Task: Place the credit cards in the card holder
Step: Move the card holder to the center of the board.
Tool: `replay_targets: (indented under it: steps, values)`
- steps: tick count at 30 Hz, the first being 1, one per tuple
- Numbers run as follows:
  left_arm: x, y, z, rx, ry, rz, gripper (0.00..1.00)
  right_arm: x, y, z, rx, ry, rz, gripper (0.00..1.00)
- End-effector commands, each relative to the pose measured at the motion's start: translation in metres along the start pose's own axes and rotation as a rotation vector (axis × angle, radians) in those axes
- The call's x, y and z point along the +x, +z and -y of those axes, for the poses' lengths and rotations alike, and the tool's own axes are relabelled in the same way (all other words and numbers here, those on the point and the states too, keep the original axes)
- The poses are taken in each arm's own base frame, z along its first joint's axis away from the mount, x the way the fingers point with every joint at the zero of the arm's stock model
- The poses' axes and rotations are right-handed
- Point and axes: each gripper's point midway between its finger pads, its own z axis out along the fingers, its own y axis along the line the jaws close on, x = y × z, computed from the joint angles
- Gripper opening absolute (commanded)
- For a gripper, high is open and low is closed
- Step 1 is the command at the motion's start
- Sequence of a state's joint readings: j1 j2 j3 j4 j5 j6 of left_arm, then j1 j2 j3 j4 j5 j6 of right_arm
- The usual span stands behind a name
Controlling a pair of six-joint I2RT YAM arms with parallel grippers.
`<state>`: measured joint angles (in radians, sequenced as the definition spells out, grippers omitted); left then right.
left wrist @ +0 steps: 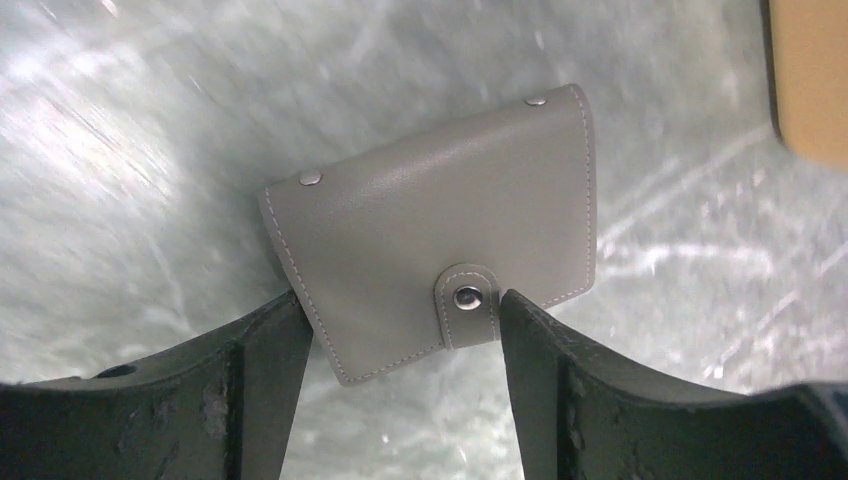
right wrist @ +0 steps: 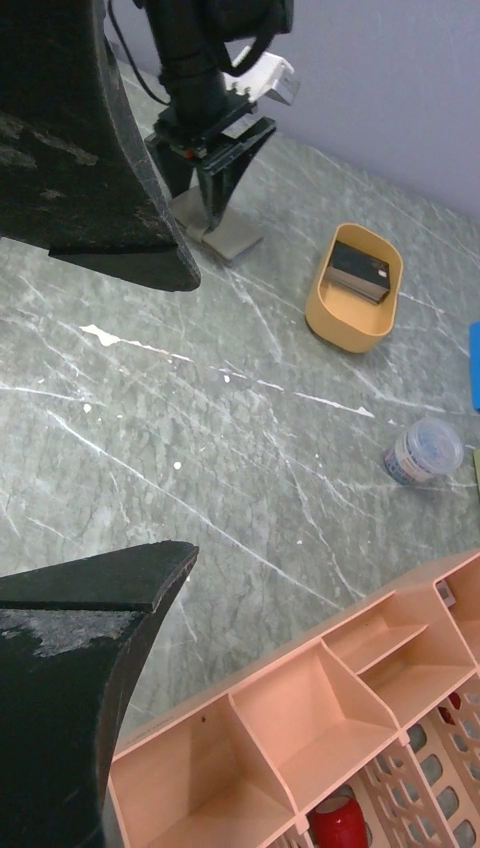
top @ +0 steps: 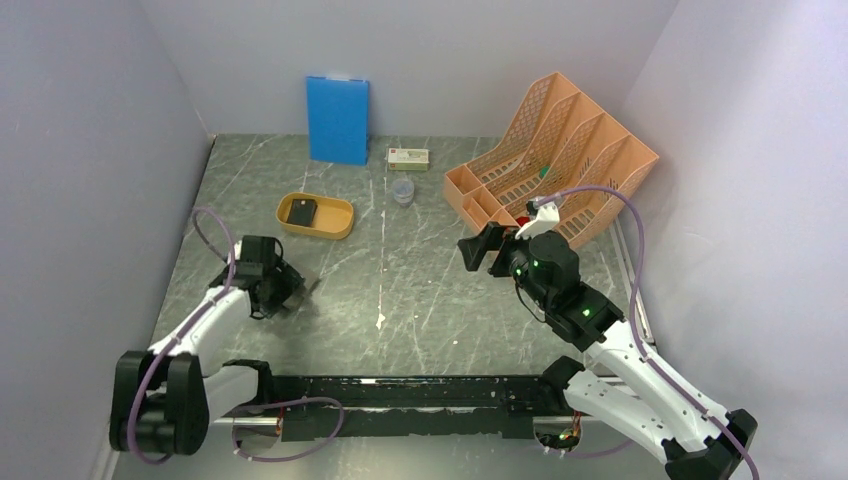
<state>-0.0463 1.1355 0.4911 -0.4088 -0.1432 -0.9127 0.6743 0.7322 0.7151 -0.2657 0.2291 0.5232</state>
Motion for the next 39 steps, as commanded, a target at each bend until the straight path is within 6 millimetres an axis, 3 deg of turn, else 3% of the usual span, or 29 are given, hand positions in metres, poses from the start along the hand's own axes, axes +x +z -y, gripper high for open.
replay_targets:
  steps: [1, 8, 11, 13, 16, 18, 20, 23, 29, 34, 39]
  values:
    - [0.049, -0.017, -0.012, -0.002, -0.003, -0.137, 0.74, -0.002, -0.004, 0.005, 0.023, -0.002, 0.003, 1.00]
    - [-0.013, -0.067, 0.013, 0.025, 0.107, 0.062, 0.96, -0.001, -0.002, 0.005, 0.024, -0.015, -0.008, 1.00]
    - [-0.033, -0.069, 0.024, 0.001, 0.184, 0.107, 0.96, 0.004, 0.000, 0.003, 0.008, -0.010, -0.020, 1.00]
    - [-0.037, -0.062, 0.037, 0.029, 0.224, 0.101, 0.94, 0.007, 0.001, 0.001, -0.004, -0.007, -0.031, 1.00]
    - [-0.035, -0.047, 0.050, 0.062, 0.233, 0.089, 0.85, 0.010, 0.003, -0.003, -0.019, -0.006, -0.053, 1.00]
    - [-0.036, -0.034, 0.048, 0.049, 0.227, 0.090, 0.66, 0.010, 0.003, -0.006, -0.031, -0.005, -0.064, 0.99]
    - [-0.036, -0.022, 0.037, -0.001, 0.203, 0.059, 0.41, 0.011, 0.002, -0.011, -0.054, -0.006, -0.081, 0.98]
    - [-0.038, -0.010, 0.015, -0.065, 0.145, 0.040, 0.26, 0.016, 0.001, -0.017, -0.091, -0.010, -0.102, 0.97]
    - [-0.025, 0.006, -0.011, -0.102, 0.110, -0.016, 0.16, 0.026, 0.003, -0.021, -0.120, 0.005, -0.135, 0.96]
    - [0.009, 0.012, -0.008, -0.050, 0.174, -0.104, 0.05, 0.031, 0.007, -0.022, -0.122, 0.018, -0.155, 0.95]
    - [0.049, 0.006, 0.008, 0.042, 0.224, -0.168, 0.05, 0.035, 0.009, -0.025, -0.129, 0.036, -0.176, 0.95]
